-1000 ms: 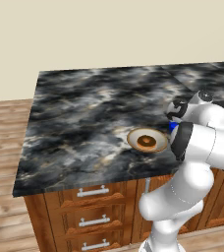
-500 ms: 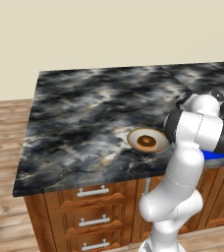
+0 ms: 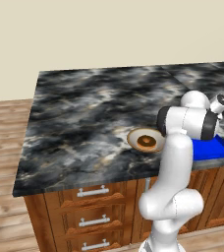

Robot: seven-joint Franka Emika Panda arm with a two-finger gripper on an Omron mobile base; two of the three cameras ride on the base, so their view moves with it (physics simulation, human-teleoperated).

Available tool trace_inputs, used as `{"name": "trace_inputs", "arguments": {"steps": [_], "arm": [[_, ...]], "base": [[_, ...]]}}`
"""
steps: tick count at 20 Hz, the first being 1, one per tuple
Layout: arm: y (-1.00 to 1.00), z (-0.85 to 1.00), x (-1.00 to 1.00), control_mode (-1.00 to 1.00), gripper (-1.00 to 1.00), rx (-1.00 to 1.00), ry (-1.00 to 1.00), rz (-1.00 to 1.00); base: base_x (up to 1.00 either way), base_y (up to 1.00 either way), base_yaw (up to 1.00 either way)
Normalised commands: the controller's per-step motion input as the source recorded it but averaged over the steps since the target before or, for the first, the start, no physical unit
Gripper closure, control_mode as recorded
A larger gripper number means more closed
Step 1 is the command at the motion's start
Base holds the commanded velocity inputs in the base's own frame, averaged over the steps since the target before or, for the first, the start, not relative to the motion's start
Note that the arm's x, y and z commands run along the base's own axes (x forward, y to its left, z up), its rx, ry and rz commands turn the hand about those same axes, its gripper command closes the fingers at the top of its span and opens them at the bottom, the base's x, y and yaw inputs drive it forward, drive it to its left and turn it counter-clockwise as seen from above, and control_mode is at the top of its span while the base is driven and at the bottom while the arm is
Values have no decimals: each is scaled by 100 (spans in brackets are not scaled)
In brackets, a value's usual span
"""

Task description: Place the bowl with donut and the cupcake onto the tray.

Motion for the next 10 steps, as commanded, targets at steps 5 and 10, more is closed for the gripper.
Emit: {"name": "trace_inputs", "arguments": {"steps": [5, 10], "arm": [[-11, -24, 27, -100, 100, 3, 4, 0], [0, -32, 34, -100, 100, 1, 8, 0]], "base": [[0, 0, 0], [0, 0, 0]]}}
